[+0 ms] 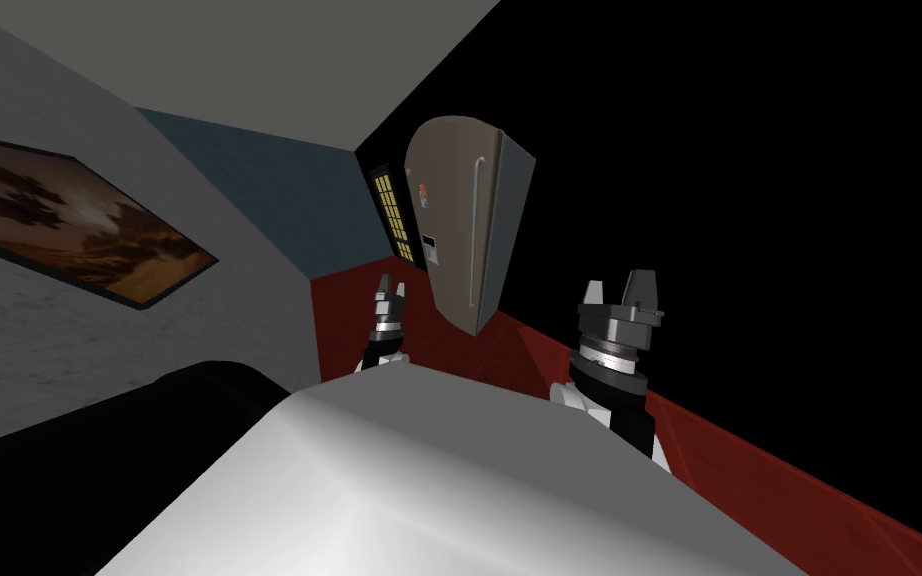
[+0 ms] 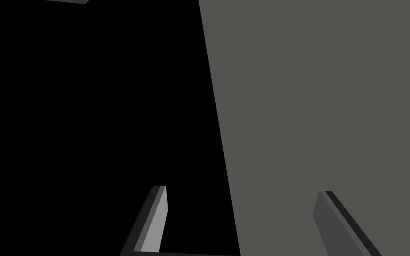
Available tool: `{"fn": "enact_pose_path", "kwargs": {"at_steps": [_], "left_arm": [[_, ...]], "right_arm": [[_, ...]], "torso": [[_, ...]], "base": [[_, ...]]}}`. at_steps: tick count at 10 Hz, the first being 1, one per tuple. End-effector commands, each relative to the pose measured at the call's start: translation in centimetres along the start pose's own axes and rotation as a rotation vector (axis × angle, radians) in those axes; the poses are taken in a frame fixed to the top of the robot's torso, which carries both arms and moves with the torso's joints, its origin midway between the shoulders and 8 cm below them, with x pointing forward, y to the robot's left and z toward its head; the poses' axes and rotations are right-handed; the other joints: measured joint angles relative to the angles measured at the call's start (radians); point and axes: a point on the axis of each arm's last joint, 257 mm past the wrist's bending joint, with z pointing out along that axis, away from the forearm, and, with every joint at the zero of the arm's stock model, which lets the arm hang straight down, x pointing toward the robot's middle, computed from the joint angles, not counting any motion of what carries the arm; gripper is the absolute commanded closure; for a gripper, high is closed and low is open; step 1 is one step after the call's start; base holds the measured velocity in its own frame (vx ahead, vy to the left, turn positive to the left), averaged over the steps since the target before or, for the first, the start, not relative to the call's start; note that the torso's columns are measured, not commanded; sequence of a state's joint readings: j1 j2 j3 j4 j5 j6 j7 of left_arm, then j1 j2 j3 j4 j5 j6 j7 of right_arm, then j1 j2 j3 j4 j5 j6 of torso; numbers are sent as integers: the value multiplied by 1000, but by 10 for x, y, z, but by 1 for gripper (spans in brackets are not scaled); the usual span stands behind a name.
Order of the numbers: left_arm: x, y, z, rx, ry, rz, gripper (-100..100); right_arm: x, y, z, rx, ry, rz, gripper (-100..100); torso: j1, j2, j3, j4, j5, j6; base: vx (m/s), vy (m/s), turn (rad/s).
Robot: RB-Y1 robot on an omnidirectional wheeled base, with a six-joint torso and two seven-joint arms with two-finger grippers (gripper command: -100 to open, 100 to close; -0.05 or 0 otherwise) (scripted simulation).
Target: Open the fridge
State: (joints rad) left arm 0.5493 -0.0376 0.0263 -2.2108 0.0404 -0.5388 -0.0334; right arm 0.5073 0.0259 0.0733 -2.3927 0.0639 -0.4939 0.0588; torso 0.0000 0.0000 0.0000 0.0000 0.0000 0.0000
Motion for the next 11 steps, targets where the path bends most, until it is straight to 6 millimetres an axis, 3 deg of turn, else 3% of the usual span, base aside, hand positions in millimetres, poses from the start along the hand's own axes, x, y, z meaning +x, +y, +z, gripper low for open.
{"fn": "enact_pose_path", "kwargs": {"at_steps": [1, 9, 10, 11], "left_arm": [[0, 0, 0, 0, 0, 0, 0], [0, 0, 0, 0, 0, 0, 0], [3, 2, 0, -7, 38, 10, -100], [5, 5, 1, -15, 62, 15, -100]], "right_arm": [[0, 0, 0, 0, 0, 0, 0], [0, 0, 0, 0, 0, 0, 0], [0, 0, 0, 0, 0, 0, 0], [0, 0, 0, 0, 0, 0, 0]], "torso": [[0, 40, -82, 41, 0, 0], [0, 618, -1234, 617, 0, 0], [0, 691, -1382, 691, 0, 0], [0, 724, -1451, 724, 0, 0]], "base": [[0, 0, 0], [0, 0, 0], [22, -12, 6], [46, -20, 11]]}}
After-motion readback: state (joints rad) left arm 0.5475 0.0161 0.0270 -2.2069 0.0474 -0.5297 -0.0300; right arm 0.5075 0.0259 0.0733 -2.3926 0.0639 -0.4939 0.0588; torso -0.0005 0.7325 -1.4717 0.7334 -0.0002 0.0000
